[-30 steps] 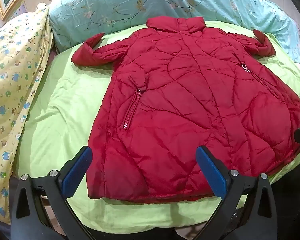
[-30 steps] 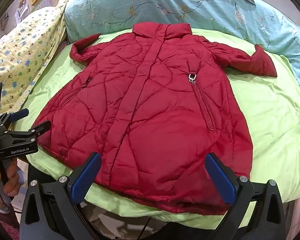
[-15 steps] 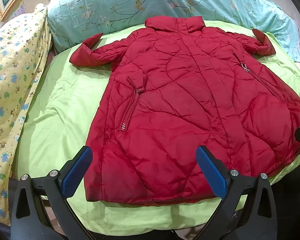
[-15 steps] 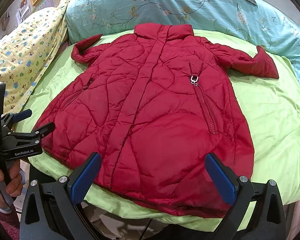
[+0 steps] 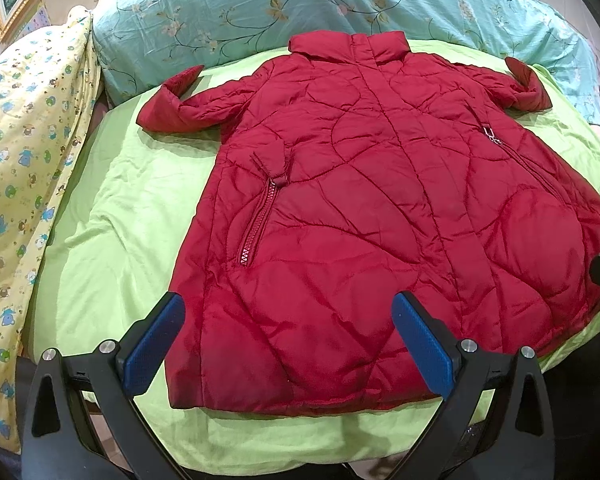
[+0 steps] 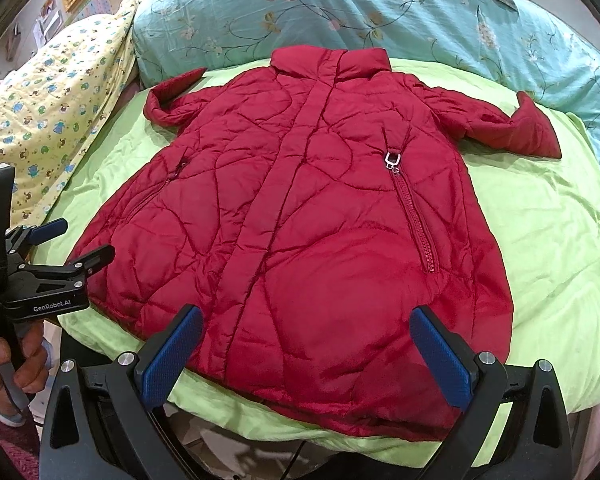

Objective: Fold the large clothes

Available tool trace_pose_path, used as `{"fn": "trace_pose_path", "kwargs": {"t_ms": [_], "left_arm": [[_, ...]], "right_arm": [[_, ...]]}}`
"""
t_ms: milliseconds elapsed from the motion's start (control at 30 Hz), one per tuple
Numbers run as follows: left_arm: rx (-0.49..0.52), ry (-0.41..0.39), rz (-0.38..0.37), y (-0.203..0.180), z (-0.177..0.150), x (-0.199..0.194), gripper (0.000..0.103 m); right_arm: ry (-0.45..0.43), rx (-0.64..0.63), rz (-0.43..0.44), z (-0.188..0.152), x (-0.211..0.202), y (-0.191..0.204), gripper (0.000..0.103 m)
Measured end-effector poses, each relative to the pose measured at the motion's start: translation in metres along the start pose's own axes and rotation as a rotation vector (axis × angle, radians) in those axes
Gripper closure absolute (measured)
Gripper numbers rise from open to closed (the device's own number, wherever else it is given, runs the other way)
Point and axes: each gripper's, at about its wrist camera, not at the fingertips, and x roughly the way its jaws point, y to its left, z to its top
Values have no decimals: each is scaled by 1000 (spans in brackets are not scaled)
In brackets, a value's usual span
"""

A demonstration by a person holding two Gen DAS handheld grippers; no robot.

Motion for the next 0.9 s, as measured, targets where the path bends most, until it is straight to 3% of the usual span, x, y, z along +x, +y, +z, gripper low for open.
{"fn": "trace_pose_path", "kwargs": {"t_ms": [267, 700, 900], "left_arm": [[29, 36, 16, -2, 3, 4, 0], [15, -3, 2, -2, 7, 11, 0], [-2, 0, -21, 2, 12, 19, 0]], "right_arm": [[8, -8, -12, 0, 2, 0, 0], [59, 32, -2, 3, 8, -10, 0], [-12, 78, 10, 10, 7, -27, 0]]}}
